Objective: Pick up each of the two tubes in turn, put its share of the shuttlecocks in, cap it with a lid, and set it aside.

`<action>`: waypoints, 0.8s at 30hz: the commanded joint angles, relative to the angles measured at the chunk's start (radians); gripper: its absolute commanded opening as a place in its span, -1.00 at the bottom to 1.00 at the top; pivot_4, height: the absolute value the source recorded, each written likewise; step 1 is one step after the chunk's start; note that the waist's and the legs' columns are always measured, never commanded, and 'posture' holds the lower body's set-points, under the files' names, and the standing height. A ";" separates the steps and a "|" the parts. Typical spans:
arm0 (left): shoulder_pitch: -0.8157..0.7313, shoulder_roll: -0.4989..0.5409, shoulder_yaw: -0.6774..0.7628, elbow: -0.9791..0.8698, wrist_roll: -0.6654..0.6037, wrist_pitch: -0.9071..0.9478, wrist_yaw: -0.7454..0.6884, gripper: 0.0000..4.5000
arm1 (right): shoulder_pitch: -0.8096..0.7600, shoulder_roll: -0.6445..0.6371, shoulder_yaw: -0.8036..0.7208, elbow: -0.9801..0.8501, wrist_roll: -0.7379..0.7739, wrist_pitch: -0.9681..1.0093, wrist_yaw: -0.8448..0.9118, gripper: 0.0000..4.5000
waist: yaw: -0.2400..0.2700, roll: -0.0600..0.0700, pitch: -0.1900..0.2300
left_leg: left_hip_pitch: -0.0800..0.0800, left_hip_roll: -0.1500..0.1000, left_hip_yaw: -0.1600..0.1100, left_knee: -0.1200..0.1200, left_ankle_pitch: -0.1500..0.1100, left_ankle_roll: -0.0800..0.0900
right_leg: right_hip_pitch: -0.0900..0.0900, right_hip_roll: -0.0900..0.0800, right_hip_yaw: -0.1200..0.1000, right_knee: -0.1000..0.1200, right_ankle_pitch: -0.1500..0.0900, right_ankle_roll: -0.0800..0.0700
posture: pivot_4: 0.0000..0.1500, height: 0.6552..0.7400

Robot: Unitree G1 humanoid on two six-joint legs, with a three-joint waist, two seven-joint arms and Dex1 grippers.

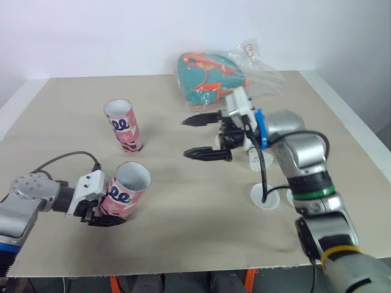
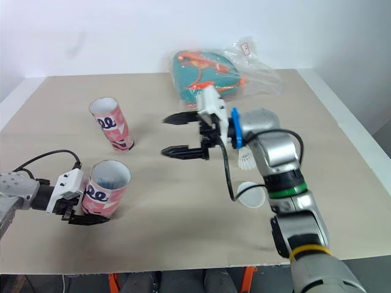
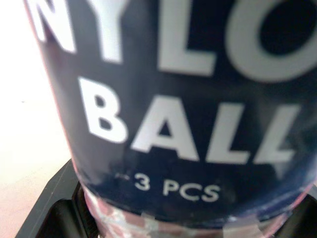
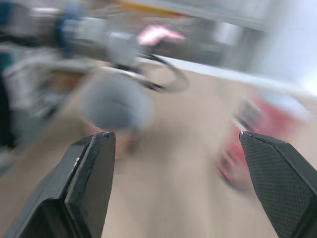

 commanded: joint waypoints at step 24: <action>-0.014 0.033 -0.073 -0.025 0.042 -0.036 -0.029 0.50 | 0.133 0.143 0.090 0.065 -0.423 0.061 -0.710 0.90 | -0.025 0.000 0.000 | -0.004 0.000 0.000 -0.002 0.000 0.000 | -0.004 0.001 0.001 0.000 -0.001 0.000 | 1.00 1.00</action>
